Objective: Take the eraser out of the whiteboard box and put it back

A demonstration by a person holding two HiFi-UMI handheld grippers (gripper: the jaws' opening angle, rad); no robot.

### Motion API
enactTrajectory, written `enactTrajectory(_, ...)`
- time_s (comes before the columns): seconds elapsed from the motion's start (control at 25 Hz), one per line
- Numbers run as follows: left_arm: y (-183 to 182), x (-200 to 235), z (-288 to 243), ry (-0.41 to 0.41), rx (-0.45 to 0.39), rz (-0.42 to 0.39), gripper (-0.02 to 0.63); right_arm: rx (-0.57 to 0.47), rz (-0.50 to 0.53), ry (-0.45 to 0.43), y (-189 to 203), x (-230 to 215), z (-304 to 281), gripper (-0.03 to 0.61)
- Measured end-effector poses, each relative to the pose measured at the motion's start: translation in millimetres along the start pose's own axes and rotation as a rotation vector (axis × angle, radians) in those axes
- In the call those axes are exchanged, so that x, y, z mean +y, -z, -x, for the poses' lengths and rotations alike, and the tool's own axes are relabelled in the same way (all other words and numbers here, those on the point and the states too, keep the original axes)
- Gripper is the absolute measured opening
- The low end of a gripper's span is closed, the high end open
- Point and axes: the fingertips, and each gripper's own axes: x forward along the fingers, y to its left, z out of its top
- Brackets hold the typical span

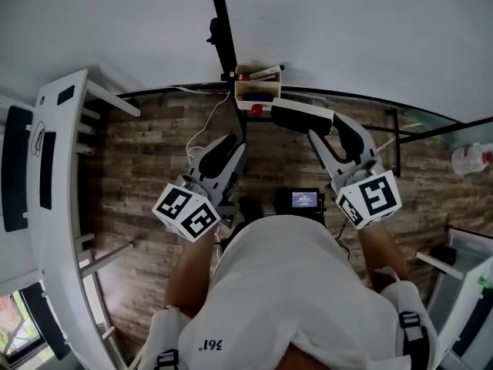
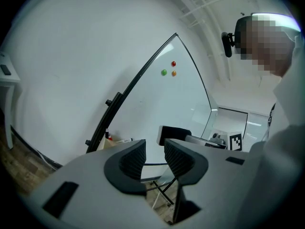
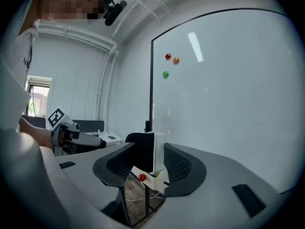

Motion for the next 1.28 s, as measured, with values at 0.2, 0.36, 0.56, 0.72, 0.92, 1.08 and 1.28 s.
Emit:
enactTrajectory(0.2,8.6,-0.9,3.4,0.003,0.013,0.004,0.126,0.008,-0.021,0.004,6.7,0.5,5.6,0.202)
enactTrajectory(0.36,14.4,-3.2,7.2,-0.004,0.025,0.015,0.126,0.013,-0.022,0.006,8.7,2.9,9.2,0.202)
enactTrajectory(0.56,27.5,-5.8,11.9,0.003,0.048,0.020,0.126,0.030,-0.034,-0.001,15.5,9.2,13.4,0.202)
enactTrajectory(0.72,35.4,-8.0,16.2,-0.002,0.068,0.032,0.126,0.038,-0.090,-0.012,22.7,13.3,18.6,0.202)
enactTrajectory(0.92,44.9,-7.0,22.3,-0.007,0.088,0.036,0.126,0.054,-0.158,-0.014,35.7,15.4,24.9,0.202)
enactTrajectory(1.08,52.7,-4.8,25.9,-0.014,0.106,0.037,0.126,0.073,-0.198,-0.012,46.2,15.5,28.6,0.202)
enactTrajectory(1.28,62.1,-5.7,30.9,-0.015,0.114,0.054,0.126,0.091,-0.227,-0.010,56.1,17.8,34.1,0.202)
